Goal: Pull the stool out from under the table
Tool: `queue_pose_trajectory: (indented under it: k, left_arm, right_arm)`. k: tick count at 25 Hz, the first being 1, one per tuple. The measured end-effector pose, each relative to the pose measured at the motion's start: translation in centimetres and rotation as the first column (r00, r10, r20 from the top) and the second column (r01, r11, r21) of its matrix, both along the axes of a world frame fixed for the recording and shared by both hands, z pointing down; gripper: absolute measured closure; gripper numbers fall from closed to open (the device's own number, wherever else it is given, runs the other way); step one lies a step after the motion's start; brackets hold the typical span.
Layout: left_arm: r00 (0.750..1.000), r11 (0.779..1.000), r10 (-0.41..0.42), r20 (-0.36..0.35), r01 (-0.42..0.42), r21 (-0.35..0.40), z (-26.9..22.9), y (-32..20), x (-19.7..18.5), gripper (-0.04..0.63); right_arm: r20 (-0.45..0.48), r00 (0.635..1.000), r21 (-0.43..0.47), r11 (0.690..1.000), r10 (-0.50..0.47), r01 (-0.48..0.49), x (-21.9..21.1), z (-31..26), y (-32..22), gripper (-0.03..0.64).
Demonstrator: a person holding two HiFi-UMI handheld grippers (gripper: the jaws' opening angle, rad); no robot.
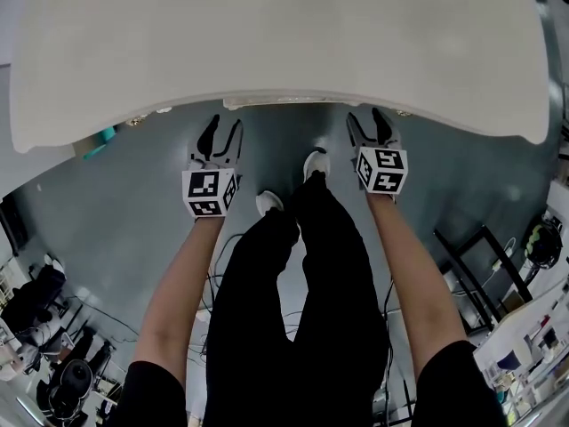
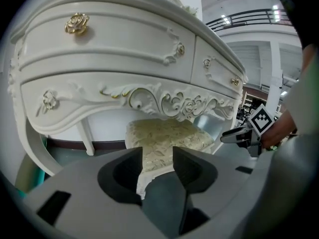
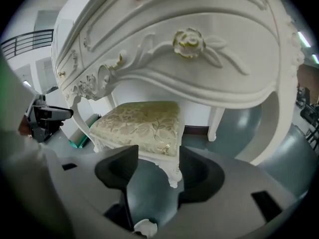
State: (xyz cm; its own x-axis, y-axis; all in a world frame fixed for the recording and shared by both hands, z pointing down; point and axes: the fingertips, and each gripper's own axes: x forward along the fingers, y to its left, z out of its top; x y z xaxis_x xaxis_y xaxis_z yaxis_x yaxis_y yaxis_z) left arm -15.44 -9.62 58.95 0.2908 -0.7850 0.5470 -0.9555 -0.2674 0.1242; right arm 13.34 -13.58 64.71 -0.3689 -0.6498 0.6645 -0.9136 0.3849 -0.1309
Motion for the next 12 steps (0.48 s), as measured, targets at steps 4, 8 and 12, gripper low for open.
queue_pose_trajectory:
  k: [4, 8, 12]
  left_arm:
    - [0.999, 0.999, -0.03, -0.04, 0.029, -0.023, 2.7, -0.7, -0.3, 0.399]
    - [0.999, 0.999, 0.023, -0.026, -0.024, -0.038, 5.0, -1.7, -0.5, 0.391]
    - [0.997, 0.996, 0.074, 0.007, -0.073, -0.056, 6.6, -2.5, -0.4, 0.39]
  right_arm:
    - [-0.001, 1.0, -0.013, 1.0, 0.004, -0.004, 0.1, 2.1, -1.0, 0.353]
    - [-0.029, 0.999, -0.012, 1.0, -0.025, 0.024, -0.5, 3.4, -1.8, 0.34]
    - [-0.047, 0.997, -0.008, 0.998, -0.066, 0.066, -0.4, 4.2, -2.3, 0.327]
